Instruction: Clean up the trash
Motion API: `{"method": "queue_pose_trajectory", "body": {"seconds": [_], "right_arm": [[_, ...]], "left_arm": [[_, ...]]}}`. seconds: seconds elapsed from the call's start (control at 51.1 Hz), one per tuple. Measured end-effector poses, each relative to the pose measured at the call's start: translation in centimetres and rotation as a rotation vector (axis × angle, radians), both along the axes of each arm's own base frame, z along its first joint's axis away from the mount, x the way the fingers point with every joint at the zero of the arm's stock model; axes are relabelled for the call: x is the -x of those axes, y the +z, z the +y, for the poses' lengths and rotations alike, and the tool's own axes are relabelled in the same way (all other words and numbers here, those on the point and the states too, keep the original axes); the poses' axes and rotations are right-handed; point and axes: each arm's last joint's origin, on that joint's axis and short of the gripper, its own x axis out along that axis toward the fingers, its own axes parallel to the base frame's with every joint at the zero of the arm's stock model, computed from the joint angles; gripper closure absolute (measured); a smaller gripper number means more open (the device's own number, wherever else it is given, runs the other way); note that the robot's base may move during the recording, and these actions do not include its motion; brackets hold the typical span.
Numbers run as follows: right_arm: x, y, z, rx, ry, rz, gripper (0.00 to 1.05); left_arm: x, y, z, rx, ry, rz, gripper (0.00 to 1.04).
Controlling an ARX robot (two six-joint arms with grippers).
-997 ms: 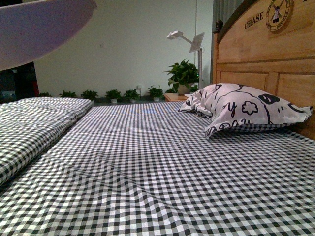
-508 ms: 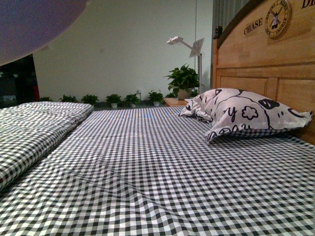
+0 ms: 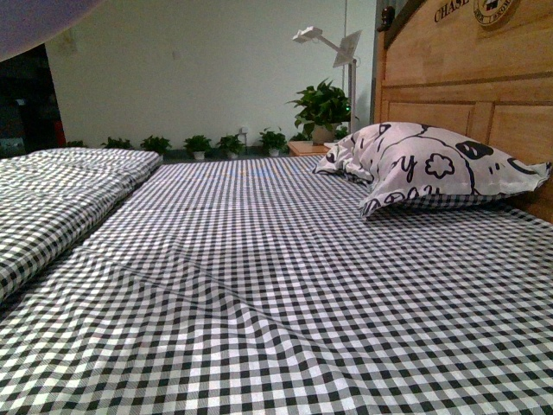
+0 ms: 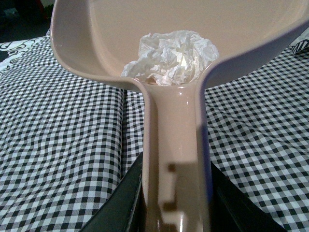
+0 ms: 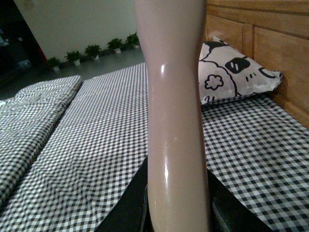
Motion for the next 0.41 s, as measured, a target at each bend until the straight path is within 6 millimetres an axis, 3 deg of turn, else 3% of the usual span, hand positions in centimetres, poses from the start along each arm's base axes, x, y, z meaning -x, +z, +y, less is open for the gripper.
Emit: {"method": "queue_pose_trajectory", "body": {"seconds": [0.411], "right_arm": [[0.0, 0.0, 0.0, 0.0, 0.0, 0.0, 0.85]], "left_arm": [[0.0, 0.0, 0.0, 0.0, 0.0, 0.0, 0.77]]}}
